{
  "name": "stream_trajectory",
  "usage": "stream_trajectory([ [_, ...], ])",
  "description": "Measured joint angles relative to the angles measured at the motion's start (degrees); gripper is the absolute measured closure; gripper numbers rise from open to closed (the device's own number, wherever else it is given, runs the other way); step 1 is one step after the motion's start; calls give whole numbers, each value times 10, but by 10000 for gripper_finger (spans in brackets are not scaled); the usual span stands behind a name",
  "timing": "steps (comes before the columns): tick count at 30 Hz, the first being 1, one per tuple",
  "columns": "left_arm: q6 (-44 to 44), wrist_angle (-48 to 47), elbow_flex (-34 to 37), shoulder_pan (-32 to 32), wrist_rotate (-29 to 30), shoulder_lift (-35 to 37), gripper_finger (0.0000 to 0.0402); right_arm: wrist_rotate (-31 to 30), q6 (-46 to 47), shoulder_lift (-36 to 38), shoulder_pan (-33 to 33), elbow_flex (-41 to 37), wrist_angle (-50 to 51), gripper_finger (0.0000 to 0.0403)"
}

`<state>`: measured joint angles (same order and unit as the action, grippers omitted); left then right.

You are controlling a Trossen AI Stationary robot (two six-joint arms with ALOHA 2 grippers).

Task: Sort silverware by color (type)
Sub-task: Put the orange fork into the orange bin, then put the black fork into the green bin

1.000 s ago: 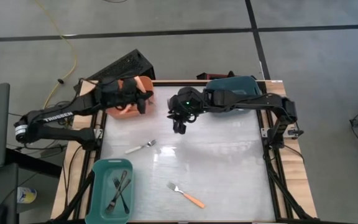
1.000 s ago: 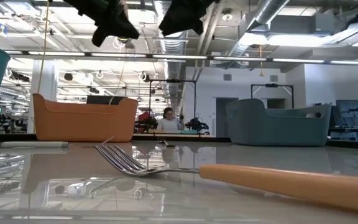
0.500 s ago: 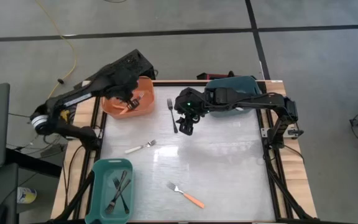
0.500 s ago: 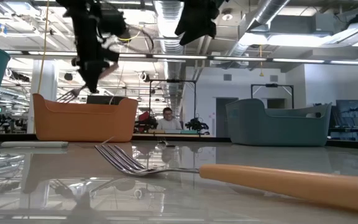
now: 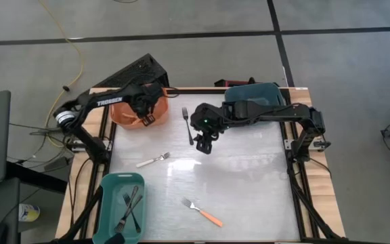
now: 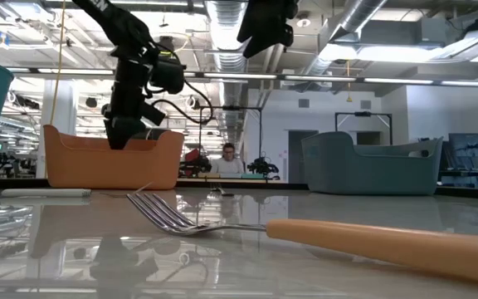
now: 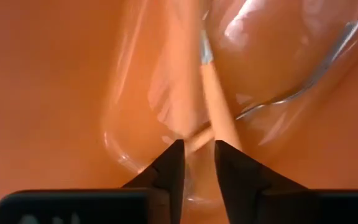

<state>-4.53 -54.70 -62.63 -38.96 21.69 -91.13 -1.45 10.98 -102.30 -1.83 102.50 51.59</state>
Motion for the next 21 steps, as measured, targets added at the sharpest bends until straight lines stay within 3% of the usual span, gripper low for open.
stream_trajectory([
  [6,-2,0,0,4,13,14,273,0,26,0,8,0,26,171],
  [12,21,-18,0,4,6,82,229,0,42,0,26,0,43,171],
  [14,42,-19,0,4,-44,117,223,0,42,0,37,0,55,171],
  [17,57,-2,0,8,-170,173,222,0,44,-1,58,-1,67,171],
  [21,57,34,0,37,-304,243,225,-2,82,-1,80,-31,5,171],
])
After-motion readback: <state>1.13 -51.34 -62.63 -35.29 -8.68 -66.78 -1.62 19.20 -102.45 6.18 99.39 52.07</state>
